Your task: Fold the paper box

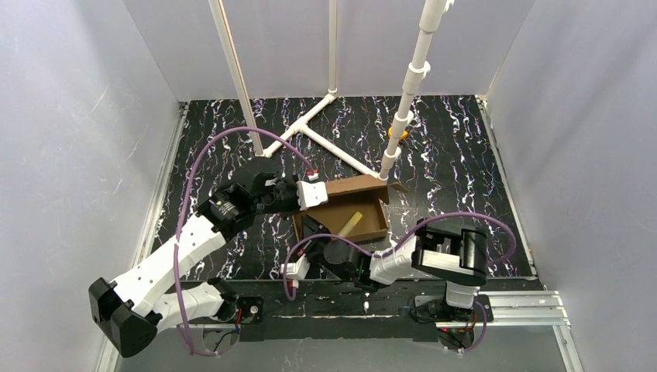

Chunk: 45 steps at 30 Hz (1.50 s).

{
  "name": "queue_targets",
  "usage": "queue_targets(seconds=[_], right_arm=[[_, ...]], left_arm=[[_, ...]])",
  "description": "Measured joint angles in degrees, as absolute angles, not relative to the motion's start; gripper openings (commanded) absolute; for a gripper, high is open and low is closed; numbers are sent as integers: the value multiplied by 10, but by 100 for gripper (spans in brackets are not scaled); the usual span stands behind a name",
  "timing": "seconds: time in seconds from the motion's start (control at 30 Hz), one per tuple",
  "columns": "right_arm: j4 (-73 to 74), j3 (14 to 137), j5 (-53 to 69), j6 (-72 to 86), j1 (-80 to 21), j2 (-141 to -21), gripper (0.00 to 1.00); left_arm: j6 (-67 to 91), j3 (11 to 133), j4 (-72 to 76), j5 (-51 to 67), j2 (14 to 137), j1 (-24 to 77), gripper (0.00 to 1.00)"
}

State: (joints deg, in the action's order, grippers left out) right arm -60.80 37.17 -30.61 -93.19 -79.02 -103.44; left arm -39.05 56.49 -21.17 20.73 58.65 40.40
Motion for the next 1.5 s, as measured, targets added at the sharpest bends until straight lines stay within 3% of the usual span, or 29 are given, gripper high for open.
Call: queue_targets(seconds=[0.27, 0.37, 0.53, 0.8, 1.3, 1.5], right_arm=[[-505, 378, -343, -859, -857, -964, 1], [-283, 515, -345, -750, -896, -957, 1], [114, 749, -187, -658, -905, -961, 1], [485, 591, -37, -698, -852, -887, 2], [676, 571, 131, -752, -566, -656, 1], [630, 635, 206, -655, -419, -615, 1]], left_arm=[[-384, 558, -239, 207, 608, 407, 0], [-383, 558, -241, 204, 608, 408, 0], [-382, 558, -241, 202, 608, 408, 0], [-368, 550, -240, 204, 609, 409, 0], [-316, 523, -225, 223, 644, 410, 0], [-278, 506, -214, 238, 672, 410, 2]])
